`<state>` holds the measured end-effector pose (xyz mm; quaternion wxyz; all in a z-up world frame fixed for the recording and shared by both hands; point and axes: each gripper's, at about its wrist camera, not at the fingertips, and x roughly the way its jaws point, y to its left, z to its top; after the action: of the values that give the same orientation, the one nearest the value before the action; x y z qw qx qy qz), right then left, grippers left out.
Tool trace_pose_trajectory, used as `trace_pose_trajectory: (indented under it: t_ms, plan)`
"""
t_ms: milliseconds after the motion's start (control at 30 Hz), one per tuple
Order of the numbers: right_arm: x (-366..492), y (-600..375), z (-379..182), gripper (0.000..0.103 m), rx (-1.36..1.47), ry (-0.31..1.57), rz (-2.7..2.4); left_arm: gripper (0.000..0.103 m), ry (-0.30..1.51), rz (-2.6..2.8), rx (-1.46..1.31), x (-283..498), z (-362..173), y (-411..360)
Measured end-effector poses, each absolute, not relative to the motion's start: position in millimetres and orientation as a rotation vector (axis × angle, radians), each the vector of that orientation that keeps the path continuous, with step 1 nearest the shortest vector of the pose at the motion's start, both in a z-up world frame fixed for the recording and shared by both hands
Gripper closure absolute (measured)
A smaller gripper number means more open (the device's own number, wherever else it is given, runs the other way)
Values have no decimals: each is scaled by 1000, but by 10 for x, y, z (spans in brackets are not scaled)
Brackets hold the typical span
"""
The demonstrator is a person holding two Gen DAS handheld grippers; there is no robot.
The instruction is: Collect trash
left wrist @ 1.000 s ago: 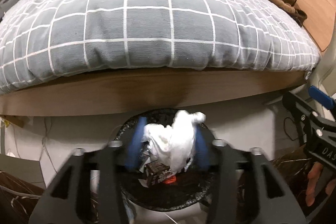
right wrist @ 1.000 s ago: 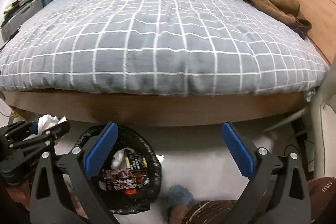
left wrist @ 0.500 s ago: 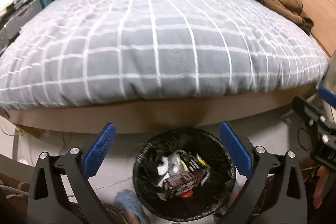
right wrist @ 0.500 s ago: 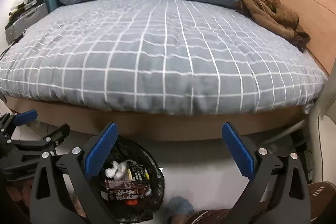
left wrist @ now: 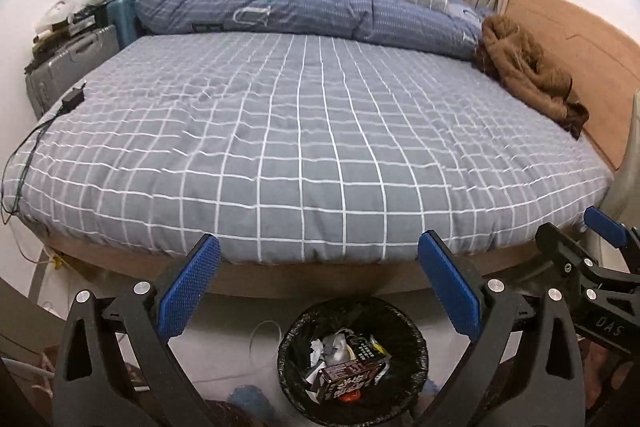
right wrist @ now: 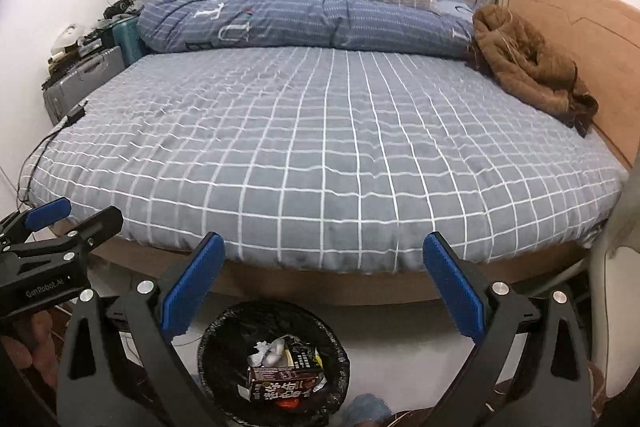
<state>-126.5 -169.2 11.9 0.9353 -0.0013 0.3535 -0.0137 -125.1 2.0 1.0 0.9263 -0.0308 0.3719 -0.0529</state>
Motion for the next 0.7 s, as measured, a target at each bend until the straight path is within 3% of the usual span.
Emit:
trace_pose_trajectory:
  t_ms: [233,700]
  plan:
    - [-1539,-1616,342,8,18,717,-13,6,744,-152,-56,-1545,271,17]
    - [-1780,-1627,360,8,13,722,-35,6,758,-173,-41,-1796,286,-47]
